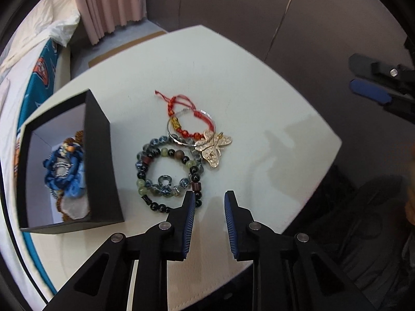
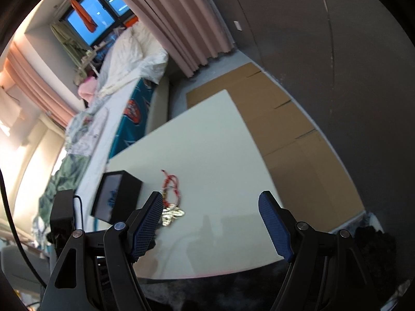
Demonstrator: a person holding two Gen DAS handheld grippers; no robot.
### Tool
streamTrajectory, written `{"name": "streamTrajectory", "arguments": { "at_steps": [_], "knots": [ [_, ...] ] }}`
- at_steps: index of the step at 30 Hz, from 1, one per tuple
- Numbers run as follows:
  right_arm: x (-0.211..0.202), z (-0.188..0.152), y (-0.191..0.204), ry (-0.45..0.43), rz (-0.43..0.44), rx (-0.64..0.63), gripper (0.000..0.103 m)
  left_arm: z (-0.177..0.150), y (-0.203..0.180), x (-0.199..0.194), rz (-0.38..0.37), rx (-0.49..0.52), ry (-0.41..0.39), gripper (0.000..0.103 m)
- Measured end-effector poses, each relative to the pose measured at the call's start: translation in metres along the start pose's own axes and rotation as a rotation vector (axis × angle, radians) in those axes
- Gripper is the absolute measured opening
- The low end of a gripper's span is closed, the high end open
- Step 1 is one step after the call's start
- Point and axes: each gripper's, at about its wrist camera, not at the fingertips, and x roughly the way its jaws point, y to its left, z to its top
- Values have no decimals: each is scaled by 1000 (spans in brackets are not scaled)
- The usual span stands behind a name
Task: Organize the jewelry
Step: 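Reach the left gripper to the dark bead bracelet and grasp it, then lower the dark bead bracelet into the box and open the left gripper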
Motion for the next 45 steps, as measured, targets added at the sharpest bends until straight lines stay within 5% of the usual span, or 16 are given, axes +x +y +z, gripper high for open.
{"name": "streamTrajectory", "arguments": {
  "at_steps": [4,6,26,45],
  "knots": [
    [3,4,-2,1,-14,7,76,3,4,12,40,-9,-5,21],
    [9,6,-3,29,11,15,76,5,6,14,57,-14,1,8],
    [98,-1,47,249,124,-50,76,20,53,-94,29,-111,-218,7],
    [153,-16,101,329,-81,-359,76,14,105,-137,69,-178,-292,8]
  ]
}}
